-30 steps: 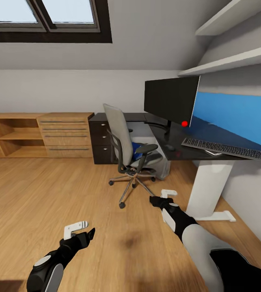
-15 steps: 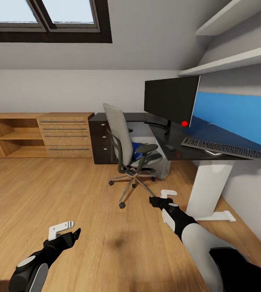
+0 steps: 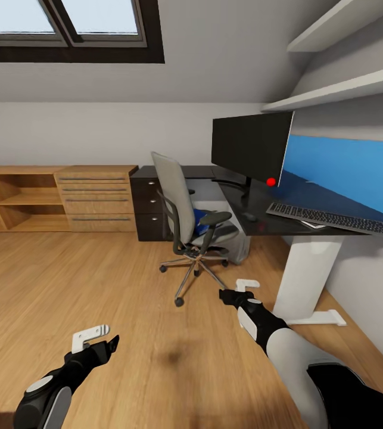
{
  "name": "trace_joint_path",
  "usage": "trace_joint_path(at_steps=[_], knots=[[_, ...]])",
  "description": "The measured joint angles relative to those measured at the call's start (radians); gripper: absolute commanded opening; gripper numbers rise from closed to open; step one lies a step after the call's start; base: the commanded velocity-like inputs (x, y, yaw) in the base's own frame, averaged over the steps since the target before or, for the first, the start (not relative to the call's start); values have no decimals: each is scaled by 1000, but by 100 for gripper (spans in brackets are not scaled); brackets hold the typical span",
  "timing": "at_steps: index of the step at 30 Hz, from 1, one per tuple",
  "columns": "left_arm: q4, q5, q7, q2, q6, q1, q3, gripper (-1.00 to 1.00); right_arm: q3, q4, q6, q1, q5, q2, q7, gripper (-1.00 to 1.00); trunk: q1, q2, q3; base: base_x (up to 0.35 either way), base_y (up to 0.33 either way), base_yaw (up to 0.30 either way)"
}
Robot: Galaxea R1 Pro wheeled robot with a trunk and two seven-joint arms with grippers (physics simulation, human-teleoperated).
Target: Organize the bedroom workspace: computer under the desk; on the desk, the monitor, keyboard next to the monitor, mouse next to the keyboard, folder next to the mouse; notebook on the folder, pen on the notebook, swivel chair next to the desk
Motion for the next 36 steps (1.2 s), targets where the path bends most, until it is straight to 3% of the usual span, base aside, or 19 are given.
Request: trace_joint_path(at_steps=[14, 27, 36], knots=[[0, 0, -1, 0, 0, 0, -1, 100, 0, 2, -1, 0, 0, 0, 0, 100, 0, 0, 0, 239, 0, 0], [0, 1, -3, -2, -1, 0, 1, 100, 1, 1, -1, 0, 1, 0, 0, 100, 0, 0, 0, 35, 0, 0], [0, 1, -3, 0, -2, 0, 1, 100, 1, 2, -3, 0, 1, 1, 2, 100, 35, -63, -28, 0, 0, 0]])
